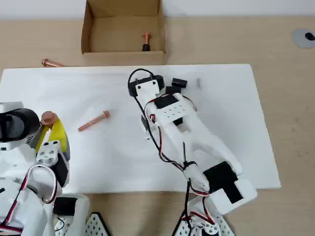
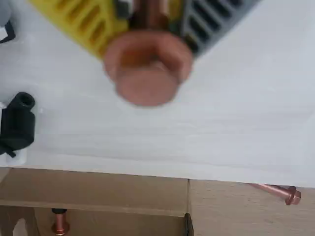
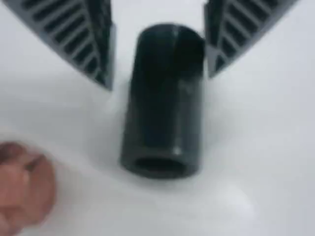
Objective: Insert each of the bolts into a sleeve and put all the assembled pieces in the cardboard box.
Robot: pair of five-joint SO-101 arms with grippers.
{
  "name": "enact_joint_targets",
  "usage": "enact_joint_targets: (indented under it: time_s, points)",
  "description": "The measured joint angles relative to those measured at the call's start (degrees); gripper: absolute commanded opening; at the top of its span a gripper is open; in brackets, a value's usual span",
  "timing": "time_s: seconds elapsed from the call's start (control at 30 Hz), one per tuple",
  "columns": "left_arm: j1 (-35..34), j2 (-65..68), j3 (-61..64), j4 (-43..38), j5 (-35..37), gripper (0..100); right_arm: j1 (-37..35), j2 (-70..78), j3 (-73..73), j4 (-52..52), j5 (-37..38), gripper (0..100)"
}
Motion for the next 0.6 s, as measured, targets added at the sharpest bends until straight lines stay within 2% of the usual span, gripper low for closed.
enact_joint_targets:
  time_s: [0.03, 0.4, 0.6]
  points:
    - [0.0, 0.0, 0.0, 0.0, 0.0, 1, 0.18, 0.62, -0.35, 0.09, 0.26, 0.9]
    - [0.0, 0.0, 0.0, 0.0, 0.0, 1, 0.26, 3.78, -3.78, 1.14, 0.44, 1.0]
    - [0.0, 0.0, 0.0, 0.0, 0.0, 1, 1.76, -0.53, -7.91, 6.59, 0.44, 1.0]
